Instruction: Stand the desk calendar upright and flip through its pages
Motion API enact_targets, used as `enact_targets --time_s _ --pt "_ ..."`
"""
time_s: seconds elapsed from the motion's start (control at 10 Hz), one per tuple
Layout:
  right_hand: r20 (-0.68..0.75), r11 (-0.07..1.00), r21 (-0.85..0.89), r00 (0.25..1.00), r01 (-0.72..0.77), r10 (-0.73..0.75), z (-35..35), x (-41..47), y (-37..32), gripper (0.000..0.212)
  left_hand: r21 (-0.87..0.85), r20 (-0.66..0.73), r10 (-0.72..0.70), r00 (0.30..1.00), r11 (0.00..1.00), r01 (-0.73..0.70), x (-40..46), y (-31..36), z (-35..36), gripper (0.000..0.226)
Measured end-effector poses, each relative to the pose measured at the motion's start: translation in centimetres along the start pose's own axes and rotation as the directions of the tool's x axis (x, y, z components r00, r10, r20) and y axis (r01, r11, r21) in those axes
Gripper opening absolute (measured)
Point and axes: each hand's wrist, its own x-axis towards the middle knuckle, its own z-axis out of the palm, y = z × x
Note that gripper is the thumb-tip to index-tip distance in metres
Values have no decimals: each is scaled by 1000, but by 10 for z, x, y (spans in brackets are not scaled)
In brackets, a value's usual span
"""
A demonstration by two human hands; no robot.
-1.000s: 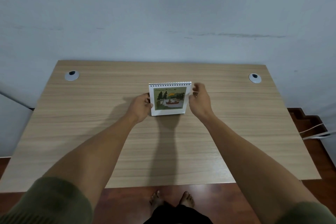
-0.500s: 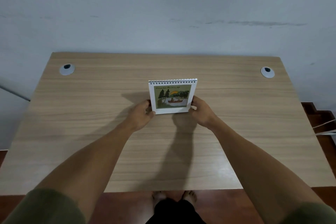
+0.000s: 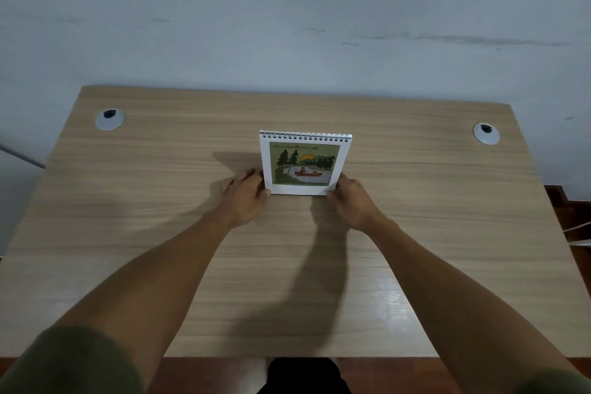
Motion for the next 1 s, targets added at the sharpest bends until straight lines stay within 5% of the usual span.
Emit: enact_targets --time_s 0.3,0.7,0.9,1.0 --pt "-69 996 81 997 -41 47 -15 29 -24 47 3 -29 20 999 1000 -20 40 8 -8 42" --pt "-74 984 161 993 -78 91 -22 48 -36 41 -14 -66 16 998 1000 -17 64 5 -8 51" --pt "-84 953 303 996 -7 34 -32 21 -49 59 -183 -225 -1 974 982 -41 46 19 -3 29" --pt "-200 972 230 975 -50 98 -26 8 -44 66 -342 -251 -99 963 940 7 29 24 3 59"
